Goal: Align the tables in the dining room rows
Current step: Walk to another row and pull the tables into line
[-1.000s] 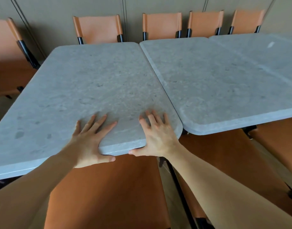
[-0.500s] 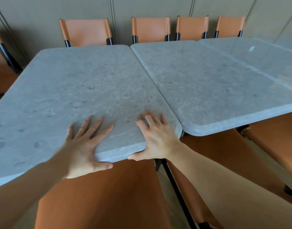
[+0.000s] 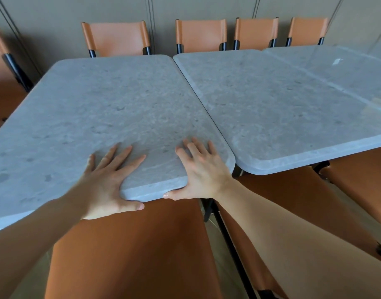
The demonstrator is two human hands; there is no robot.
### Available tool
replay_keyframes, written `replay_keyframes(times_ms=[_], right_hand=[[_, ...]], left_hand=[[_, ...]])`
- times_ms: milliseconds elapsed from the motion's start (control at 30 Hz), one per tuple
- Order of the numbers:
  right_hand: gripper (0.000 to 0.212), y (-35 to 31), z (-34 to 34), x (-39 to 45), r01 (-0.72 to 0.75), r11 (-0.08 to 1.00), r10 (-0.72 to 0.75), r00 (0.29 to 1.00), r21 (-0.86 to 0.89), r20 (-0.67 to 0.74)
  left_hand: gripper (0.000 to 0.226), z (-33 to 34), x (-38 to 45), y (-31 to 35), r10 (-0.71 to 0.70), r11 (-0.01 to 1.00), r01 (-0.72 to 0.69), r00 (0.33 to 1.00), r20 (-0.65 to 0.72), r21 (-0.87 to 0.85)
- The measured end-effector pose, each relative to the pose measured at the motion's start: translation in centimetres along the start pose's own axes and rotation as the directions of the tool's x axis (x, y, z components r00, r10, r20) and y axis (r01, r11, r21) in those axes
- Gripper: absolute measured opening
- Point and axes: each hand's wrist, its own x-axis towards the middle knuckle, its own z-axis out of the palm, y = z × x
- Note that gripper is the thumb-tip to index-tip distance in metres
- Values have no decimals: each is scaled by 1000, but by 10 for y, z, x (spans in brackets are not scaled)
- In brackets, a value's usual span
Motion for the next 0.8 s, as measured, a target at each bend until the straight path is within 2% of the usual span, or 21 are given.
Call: replay_keyframes(times_ms=[100,200,433,533,600,633,700,767,800], right_hand=[[123,1,3,0,16,1000,-16,999,5,-48],[123,1,6,-1,31,999,-30,996,13,-79],[117,0,12,-3,20,997,-11,993,78,-122],[119,0,10,-4,14,993,-4,997,117,-83],[122,1,8,-3,8,991,1,998,135,-68],[124,2,7,-2,0,990,9,998,141,-60],[125,3,5,-2,-6,988,12,999,153,-37],[125,6,2,-1,-4,984,4,1000,176,1],[125,7,-1,-1,-6,982,1,1000,188,28]], left_hand=[[114,-1,-1,-1,13,998,-14,1000,-13,-63],[106,-2,-2,-4,2,993,-6,999,-33,-117],[64,1,0,-2,-102,972,87,993,-59,-218],[60,-5,3,16,-224,939,190,970,-91,-287],[63,-16,18,40,-399,871,338,910,-111,-357],[65,-23,31,52,-484,824,428,872,-70,-372],[65,-36,52,68,-575,778,566,816,52,-274],[68,-41,58,78,-573,800,584,812,111,-137],[70,-42,56,81,-564,809,575,818,117,-120]])
